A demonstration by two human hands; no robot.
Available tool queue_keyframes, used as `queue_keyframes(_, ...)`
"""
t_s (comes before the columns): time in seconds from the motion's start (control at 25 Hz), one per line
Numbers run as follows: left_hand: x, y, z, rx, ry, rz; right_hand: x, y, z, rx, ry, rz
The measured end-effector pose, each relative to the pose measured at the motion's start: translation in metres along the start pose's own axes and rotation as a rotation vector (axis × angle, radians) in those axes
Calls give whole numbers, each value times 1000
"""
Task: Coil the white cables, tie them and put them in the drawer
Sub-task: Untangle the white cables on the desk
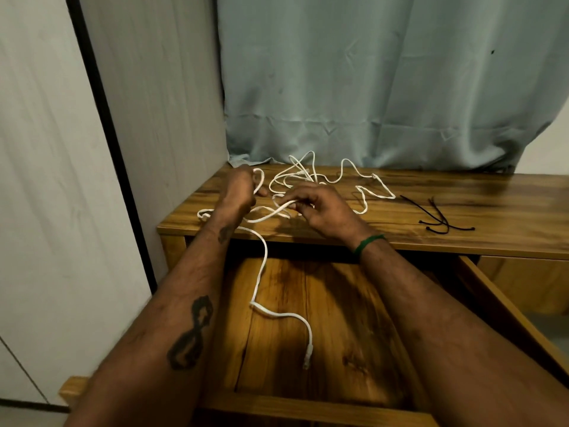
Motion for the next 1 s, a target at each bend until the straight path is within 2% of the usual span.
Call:
queue_keyframes(0.08,-17,-7,-7,-109,154,111,8,3,1,-42,158,-148)
queue_keyframes(0.2,-34,-17,-14,-257,152,318,14,5,-12,-193,340,-279)
queue_keyframes(0.32,-48,-29,-19,-367,229,494,20,1,-27,-359,308,-305)
queue_keyframes(0.4,-61,-34,-15,-428,373,577,20,-2,-32,-428,278,-293)
queue_keyframes(0.48,-70,-36,-6,-372,437,638,18,-5,-35,-482,342,-303)
queue_keyframes(0.56,-71,-31,-2,-295,362,625,18,-5,-37,-517,499,-330)
queue_keyframes(0.64,-66,-23,-2,-244,172,570,24,-5,-37,-498,533,-367)
queue_keyframes(0.72,-67,-21,-7,-235,-53,502,29,-4,-43,-448,333,-356)
queue_keyframes(0.92,-58,-14,-12,-192,-406,192,4,-10,-22,-286,-231,85)
queue_keyframes(1.0,-44,-5,-8,-99,-619,92,3,-10,-14,-188,-382,157)
Point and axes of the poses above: each hand's wrist, its own y-axis towards the middle knuckle, its own x-axis out of the back of the hand, z = x × y, the point moved 7 cm from there along y, towards the middle knuckle, and after that the axes turned 1 degree about y, right-handed, at the moved point
